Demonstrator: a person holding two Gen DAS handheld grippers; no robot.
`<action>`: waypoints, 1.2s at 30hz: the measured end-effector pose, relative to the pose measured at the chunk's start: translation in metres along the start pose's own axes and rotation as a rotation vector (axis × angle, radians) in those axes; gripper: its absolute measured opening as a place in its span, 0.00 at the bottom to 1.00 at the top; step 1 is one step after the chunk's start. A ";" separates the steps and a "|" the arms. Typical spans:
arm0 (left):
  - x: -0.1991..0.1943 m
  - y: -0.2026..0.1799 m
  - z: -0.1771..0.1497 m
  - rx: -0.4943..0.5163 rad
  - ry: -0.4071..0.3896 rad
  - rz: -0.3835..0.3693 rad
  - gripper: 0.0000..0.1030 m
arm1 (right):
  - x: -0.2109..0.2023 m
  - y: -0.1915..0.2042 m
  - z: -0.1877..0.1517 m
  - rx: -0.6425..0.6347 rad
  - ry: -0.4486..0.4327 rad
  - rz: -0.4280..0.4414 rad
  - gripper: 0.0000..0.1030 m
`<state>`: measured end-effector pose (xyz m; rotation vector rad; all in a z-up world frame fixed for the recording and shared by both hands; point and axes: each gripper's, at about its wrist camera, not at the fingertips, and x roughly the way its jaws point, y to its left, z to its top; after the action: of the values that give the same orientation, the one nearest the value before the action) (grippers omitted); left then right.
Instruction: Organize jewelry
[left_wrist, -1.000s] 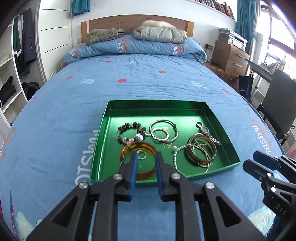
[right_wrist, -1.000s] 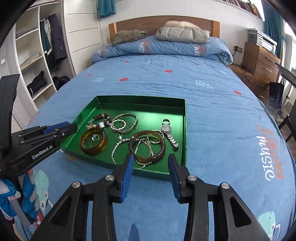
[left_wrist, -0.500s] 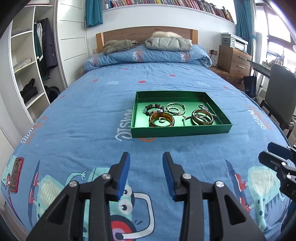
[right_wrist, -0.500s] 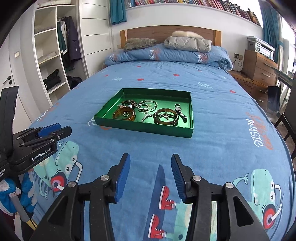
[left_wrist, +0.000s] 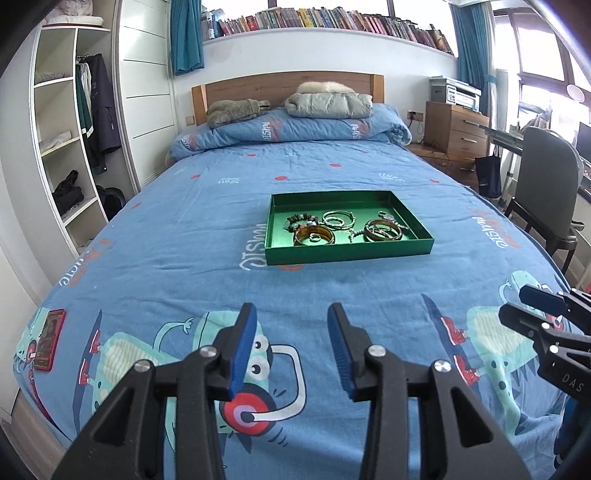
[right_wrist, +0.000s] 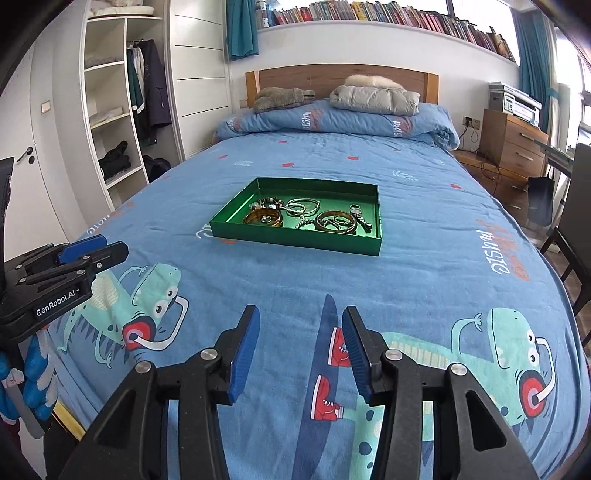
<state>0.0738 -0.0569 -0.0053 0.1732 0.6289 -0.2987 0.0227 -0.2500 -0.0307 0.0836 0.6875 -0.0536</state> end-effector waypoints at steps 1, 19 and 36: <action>-0.001 0.000 -0.002 0.002 0.000 0.002 0.37 | -0.002 0.000 -0.002 0.003 -0.001 -0.005 0.45; -0.020 -0.002 -0.015 0.024 -0.031 0.020 0.38 | -0.027 -0.013 -0.016 0.059 -0.057 -0.082 0.89; -0.025 0.010 -0.025 0.006 -0.036 0.041 0.41 | -0.029 -0.005 -0.025 0.031 -0.066 -0.101 1.00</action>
<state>0.0447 -0.0356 -0.0095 0.1860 0.5882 -0.2639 -0.0156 -0.2517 -0.0322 0.0763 0.6248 -0.1632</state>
